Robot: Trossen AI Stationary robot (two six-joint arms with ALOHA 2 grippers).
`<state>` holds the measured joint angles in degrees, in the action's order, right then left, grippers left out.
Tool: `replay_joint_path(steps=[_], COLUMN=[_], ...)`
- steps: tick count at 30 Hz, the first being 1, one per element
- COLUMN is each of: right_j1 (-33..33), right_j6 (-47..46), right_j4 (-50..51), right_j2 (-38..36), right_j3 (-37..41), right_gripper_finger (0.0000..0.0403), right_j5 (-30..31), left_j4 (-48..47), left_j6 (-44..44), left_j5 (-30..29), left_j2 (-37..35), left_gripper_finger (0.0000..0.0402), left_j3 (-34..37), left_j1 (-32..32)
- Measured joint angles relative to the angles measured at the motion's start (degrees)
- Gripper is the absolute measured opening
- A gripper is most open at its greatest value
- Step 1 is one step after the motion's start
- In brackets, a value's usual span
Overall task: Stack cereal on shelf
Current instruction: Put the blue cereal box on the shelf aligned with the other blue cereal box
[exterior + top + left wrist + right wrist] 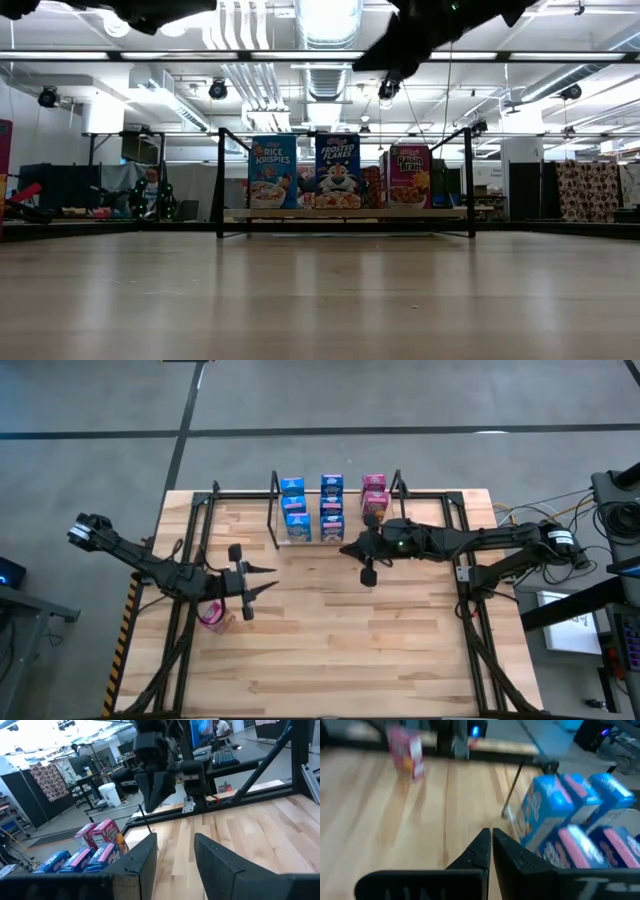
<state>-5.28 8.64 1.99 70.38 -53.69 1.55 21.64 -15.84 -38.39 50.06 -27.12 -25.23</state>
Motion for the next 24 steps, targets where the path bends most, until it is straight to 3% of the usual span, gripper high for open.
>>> replay_joint_path(steps=[3,7,16,24], right_j1=[0.0,-1.0,-5.7,-9.8], right_j6=[-6.6,-8.3,-4.7,-2.9], right_j4=[-4.7,1.2,15.5,22.8], right_j2=[0.0,1.9,14.7,25.2], right_j3=[-0.3,-4.3,-22.1,-35.6], right_gripper_finger=[0.0009,0.0009,0.0009,0.0009], right_j5=[0.0,0.0,0.0,0.0], left_j4=[0.0,-1.9,-6.6,-6.5], left_j6=[-0.1,-1.7,-2.1,-7.1], left_j5=[0.0,-0.2,-9.4,-10.6], left_j2=[0.1,-0.8,-3.0,-3.5], left_gripper_finger=[0.0113,0.0113,0.0113,0.0113], left_j3=[-0.5,-1.1,-1.0,-1.0], left_j1=[0.0,-0.1,-0.1,-0.1])
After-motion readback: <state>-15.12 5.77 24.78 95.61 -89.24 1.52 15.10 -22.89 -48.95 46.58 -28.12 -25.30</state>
